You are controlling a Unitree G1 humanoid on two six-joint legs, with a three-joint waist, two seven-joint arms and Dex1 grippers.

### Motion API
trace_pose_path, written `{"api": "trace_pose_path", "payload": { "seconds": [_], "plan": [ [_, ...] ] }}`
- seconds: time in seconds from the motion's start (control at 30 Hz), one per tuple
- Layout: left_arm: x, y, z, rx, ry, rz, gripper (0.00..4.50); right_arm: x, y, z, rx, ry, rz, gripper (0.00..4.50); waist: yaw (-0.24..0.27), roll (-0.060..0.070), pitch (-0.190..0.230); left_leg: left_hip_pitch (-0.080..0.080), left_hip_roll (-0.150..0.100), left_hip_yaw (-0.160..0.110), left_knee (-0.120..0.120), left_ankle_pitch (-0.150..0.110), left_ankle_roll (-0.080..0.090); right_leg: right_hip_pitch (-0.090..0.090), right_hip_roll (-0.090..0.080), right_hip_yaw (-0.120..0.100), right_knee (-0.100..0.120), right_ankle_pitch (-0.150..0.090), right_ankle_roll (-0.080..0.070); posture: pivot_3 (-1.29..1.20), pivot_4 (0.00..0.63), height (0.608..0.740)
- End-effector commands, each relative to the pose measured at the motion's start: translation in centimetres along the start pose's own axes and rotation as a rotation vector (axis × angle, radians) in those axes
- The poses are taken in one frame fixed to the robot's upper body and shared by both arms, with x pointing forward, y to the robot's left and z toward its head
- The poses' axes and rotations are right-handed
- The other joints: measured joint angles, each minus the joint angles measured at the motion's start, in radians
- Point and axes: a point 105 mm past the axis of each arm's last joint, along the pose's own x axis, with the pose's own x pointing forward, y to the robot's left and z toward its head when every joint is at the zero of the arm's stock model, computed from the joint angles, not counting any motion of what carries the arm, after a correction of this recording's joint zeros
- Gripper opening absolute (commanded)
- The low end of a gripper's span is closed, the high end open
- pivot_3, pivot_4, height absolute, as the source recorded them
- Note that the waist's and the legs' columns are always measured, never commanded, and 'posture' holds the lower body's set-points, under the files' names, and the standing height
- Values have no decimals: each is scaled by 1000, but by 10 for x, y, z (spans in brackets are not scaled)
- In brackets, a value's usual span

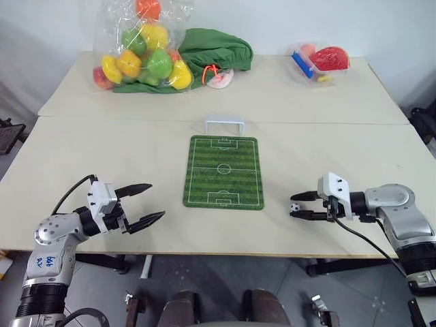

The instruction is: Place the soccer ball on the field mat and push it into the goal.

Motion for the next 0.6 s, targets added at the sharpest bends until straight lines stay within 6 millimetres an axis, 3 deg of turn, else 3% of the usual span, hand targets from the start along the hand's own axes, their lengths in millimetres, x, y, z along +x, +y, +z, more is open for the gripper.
{"api": "trace_pose_path", "payload": {
  "seconds": [0.03, 0.17, 0.23, 0.3, 0.47, 0.6],
  "plan": [
    [-3, 2, 13, 34, -35, 15, 4500, -3, -2, 8, -20, -14, -14, 839, 0, 0, 0, 0, 0, 0, 0, 0, 0, 0, 0, 0, 0, 0, 0, 0, 150, 740],
    [-4, 3, 13, 29, -52, 20, 4500, 0, -10, 67, -64, -159, -26, 843, -3, 1, 0, 0, 0, 0, 0, 0, 0, -1, 0, 0, 1, 0, 0, 0, 150, 740],
    [-3, 3, 12, 28, -69, 10, 4500, 13, -8, 102, -60, -225, 18, 843, -8, 2, 1, 0, 1, 1, 1, 0, 0, -2, 0, 1, 1, 0, 0, 0, 150, 740],
    [-1, 3, 13, 22, -88, 2, 4500, 28, 1, 122, -41, -260, 82, 843, -6, 2, 1, 0, 2, 1, 1, 0, 0, -2, 0, 1, 2, 0, 0, 0, 150, 740],
    [6, -2, 14, 33, -129, -76, 4500, 71, 26, 142, -63, -272, 220, 843, 9, 1, 0, -3, 0, -5, 3, -1, 0, -2, 0, -3, 5, 0, 0, 0, 150, 740],
    [5, -3, 15, 48, -154, -110, 4500, 104, 27, 130, -83, -184, 237, 843, 12, 1, 0, -6, -2, -5, 6, -2, 1, -3, -1, -4, 4, 0, 0, 0, 150, 740]
  ]
}}
